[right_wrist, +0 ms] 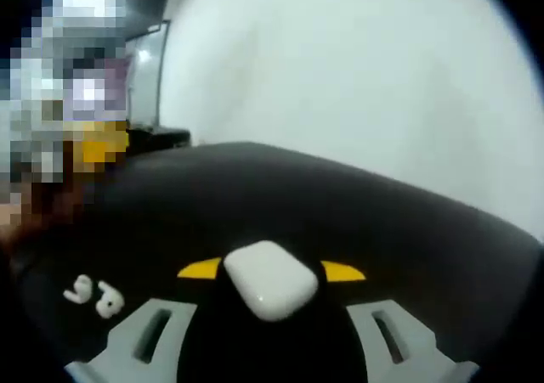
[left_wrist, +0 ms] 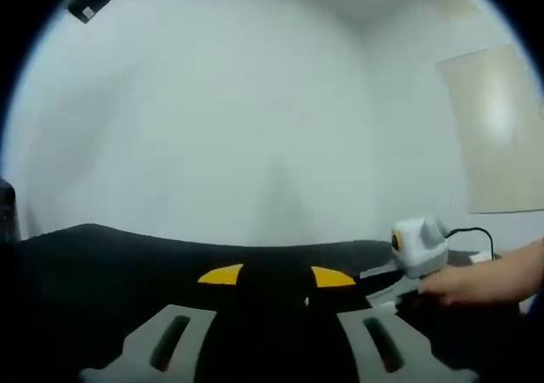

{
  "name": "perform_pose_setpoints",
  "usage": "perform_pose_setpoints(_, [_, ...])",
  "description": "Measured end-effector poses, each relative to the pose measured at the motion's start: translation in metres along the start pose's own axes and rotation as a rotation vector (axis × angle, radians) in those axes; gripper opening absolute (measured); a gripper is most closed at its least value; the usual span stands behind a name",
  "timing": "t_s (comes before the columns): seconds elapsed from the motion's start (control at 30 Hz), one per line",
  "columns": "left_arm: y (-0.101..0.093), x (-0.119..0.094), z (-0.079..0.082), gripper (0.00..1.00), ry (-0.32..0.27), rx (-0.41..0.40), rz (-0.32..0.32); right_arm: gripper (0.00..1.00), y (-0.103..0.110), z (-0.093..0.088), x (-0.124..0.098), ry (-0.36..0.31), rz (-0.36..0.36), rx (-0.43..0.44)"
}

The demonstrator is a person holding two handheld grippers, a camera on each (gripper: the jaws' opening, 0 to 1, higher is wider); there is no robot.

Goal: Pick up three earphones and place each one into its charging case using tactile feedback, ensure that each earphone is properly inserted and securely positioned inside the case.

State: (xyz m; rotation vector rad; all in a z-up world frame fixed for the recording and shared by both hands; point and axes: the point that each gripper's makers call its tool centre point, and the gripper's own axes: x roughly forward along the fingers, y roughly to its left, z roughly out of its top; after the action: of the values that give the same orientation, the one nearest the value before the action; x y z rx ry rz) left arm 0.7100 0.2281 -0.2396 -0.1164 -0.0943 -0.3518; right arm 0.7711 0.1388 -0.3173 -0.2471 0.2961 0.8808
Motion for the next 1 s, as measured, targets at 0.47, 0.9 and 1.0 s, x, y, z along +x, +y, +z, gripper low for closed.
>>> perform_pose_setpoints(0.47, [-0.003, -0.001, 0.001, 0.24, -0.013, -0.002, -0.021, 0.43, 0.04, -0.024, -0.13, -0.014, 0.114, 0.048])
perform_pose_setpoints(0.9, [-0.003, -0.003, -0.006, 0.23, 0.022, 0.03, -0.039, 0.44, 0.056, -0.064, -0.145, -0.025, 0.1, -0.016])
perform_pose_setpoints(1.0, [-0.002, -0.003, -0.007, 0.23, 0.028, 0.038, -0.04, 0.44, 0.056, -0.062, -0.143, -0.054, 0.097, 0.009])
